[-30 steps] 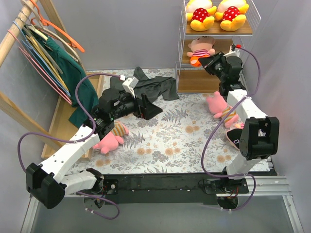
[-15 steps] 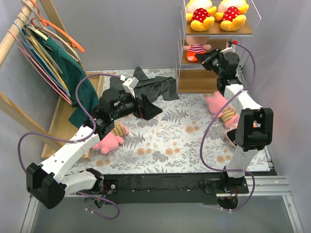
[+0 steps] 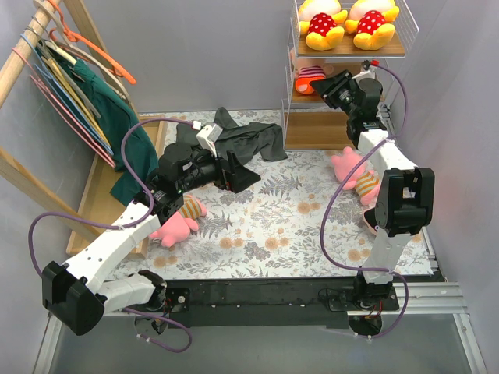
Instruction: Place and organize the stuffed toys onto the shelf
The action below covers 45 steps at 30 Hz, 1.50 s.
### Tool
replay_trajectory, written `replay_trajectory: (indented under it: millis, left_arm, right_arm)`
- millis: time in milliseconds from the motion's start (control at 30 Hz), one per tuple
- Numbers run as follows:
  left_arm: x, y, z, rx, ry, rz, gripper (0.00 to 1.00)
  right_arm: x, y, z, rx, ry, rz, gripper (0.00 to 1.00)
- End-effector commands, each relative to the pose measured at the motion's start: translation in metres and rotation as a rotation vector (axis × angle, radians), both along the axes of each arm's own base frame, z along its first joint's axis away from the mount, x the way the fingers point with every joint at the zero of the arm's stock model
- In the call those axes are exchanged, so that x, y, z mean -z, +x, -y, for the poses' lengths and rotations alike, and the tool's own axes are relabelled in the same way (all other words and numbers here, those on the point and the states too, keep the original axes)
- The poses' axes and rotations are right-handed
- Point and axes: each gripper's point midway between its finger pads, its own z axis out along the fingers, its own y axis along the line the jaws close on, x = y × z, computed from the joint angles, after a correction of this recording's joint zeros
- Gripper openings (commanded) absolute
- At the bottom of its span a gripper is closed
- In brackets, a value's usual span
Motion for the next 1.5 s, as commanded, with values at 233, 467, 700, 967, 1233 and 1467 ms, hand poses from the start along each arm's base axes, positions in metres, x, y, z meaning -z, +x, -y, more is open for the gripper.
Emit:
replay_trajectory:
  millis: [233, 467, 700, 967, 1233, 1467]
  left_arm:
    - [-0.011, -0.005, -0.003, 0.001, -0.013, 0.048, 0.98]
    - [-0.012, -0.005, -0.004, -0.003, -0.014, 0.055, 0.98]
    - [-0.012, -0.003, -0.005, -0.015, -0.011, 0.057, 0.98]
    - [-0.011, 0.000, -0.007, -0.039, -0.003, 0.051, 0.98]
    - [-0.011, 0.006, -0.014, -0.096, 0.005, 0.047, 0.98]
    - [-0.014, 0.006, -0.016, -0.104, 0.003, 0.064, 0.98]
  right_arm:
    - [-0.049, -0.004, 0.007, 0.034, -0.008, 0.106, 0.51]
    - [-0.060, -0.011, 0.009, 0.044, -0.023, 0.126, 0.54]
    - [-0.062, -0.038, 0.019, 0.077, -0.023, 0.131, 0.58]
    - [-0.026, -0.100, 0.027, 0.088, -0.034, 0.024, 0.58]
    - [0.052, -0.170, 0.105, 0.478, -0.158, -0.264, 0.55]
    - [0.099, -0.240, 0.198, 0.999, -0.287, -0.632, 0.58]
